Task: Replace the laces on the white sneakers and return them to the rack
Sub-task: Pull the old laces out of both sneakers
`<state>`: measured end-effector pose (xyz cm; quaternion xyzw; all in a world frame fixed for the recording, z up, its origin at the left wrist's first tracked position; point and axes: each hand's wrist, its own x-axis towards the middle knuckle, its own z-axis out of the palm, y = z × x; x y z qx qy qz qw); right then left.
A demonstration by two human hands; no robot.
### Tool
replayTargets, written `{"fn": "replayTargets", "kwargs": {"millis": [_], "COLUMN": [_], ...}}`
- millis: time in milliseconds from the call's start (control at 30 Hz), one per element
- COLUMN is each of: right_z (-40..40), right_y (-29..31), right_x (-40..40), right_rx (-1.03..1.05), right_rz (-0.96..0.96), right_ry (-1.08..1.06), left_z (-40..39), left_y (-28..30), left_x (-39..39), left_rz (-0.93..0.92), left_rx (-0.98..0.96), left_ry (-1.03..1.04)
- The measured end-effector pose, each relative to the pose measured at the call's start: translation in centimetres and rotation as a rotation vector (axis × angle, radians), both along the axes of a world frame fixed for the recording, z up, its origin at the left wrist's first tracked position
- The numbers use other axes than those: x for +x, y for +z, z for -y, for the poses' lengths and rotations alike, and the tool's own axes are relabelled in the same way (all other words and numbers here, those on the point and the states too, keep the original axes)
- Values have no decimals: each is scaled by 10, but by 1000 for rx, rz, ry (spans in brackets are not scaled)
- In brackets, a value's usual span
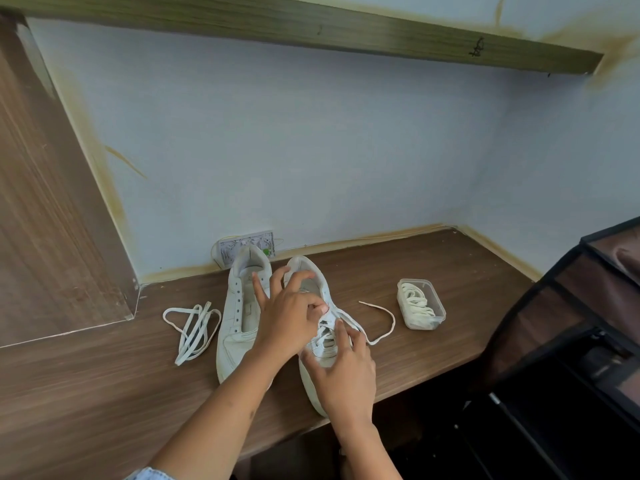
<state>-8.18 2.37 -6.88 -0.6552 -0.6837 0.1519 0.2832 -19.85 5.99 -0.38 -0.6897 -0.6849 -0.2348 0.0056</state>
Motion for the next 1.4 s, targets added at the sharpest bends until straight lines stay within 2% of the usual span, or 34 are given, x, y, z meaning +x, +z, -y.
{"fn": "replayTargets", "kwargs": {"millis": [100, 233, 300, 333, 400, 467, 533, 600, 667, 733, 833, 967, 1200, 1233, 1400], "right_z": [1, 1, 1, 1, 0, 0, 1, 1, 0, -1, -1, -2, -2, -2, 0], "right_y": [-1, -1, -1, -1, -1, 0, -1, 0, -1, -1, -2, -3, -4, -4, -2], "right_x": [0, 1, 1, 1, 2, 3, 1, -1, -1, -1, -1, -1, -1, 0, -2], "right_rx": [-1, -3, -7, -6, -9, -24, -15, -13, -22, -24, -13, -13, 9, 9, -3], "right_rz": [6, -2, -8, -11, -17, -16, -21, -37, -42, -43, -42, -35, -22, -22, -42], "right_ry": [4, 7, 4, 4, 3, 2, 5, -6, -14, -15, -16, -3, 0, -3, 1], "left_z": [4, 6, 2, 0, -2, 0, 4, 10, 12, 10, 3, -1, -4, -5, -11], "left_y": [3, 3, 3, 3, 5, 12, 16, 16, 10, 7, 3, -6, 6, 5, -1], "left_x": [2, 7, 9, 8, -1, -18, -39, -51, -54, -49, -36, -18, 0, 2, -9], "left_rz": [-126, -290, -274, -185, 106, 406, 587, 496, 232, 44, -55, -248, -391, -375, -71], "left_rx": [25, 75, 77, 97, 127, 84, 12, -108, -126, 8, 206, 169, 31, 13, 20], "left_ry": [92, 98, 52, 0, -92, -137, -153, -140, -64, 29, -12, -31, 66, 58, -46]}}
